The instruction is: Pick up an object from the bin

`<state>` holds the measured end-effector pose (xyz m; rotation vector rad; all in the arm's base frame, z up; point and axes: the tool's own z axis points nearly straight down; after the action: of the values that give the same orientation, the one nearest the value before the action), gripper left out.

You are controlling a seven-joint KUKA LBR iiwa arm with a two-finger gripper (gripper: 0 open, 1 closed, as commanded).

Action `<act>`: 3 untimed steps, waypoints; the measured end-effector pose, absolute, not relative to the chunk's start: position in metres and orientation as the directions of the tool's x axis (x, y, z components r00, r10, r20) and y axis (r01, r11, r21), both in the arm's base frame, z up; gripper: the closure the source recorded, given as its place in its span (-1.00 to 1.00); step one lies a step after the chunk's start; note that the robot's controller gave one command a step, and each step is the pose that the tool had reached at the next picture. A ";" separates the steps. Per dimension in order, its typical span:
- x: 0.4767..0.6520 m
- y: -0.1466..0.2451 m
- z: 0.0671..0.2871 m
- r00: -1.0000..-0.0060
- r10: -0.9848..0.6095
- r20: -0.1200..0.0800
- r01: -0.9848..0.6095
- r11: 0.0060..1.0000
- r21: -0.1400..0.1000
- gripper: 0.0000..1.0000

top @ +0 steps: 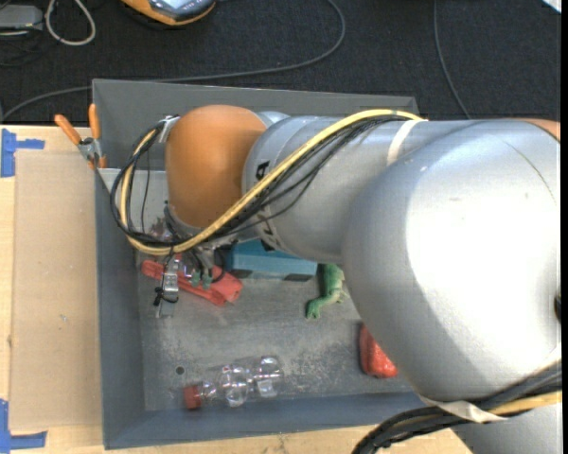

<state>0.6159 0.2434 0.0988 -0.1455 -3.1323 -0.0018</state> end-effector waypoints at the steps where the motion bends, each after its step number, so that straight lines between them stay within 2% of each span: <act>1: 0.613 0.212 0.071 -0.924 0.381 -0.005 0.381 0.924 0.007 -1.00; 2: 0.619 0.237 0.074 -0.957 0.289 -0.001 0.289 0.957 0.003 1.00; 3: 0.619 0.237 0.074 -0.957 0.290 -0.001 0.290 0.957 0.004 1.00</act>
Offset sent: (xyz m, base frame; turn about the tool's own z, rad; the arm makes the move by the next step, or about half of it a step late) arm -0.0006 -0.0062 -0.0288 0.1981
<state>0.6185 0.2366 0.0742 -0.4600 -3.1095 -0.0052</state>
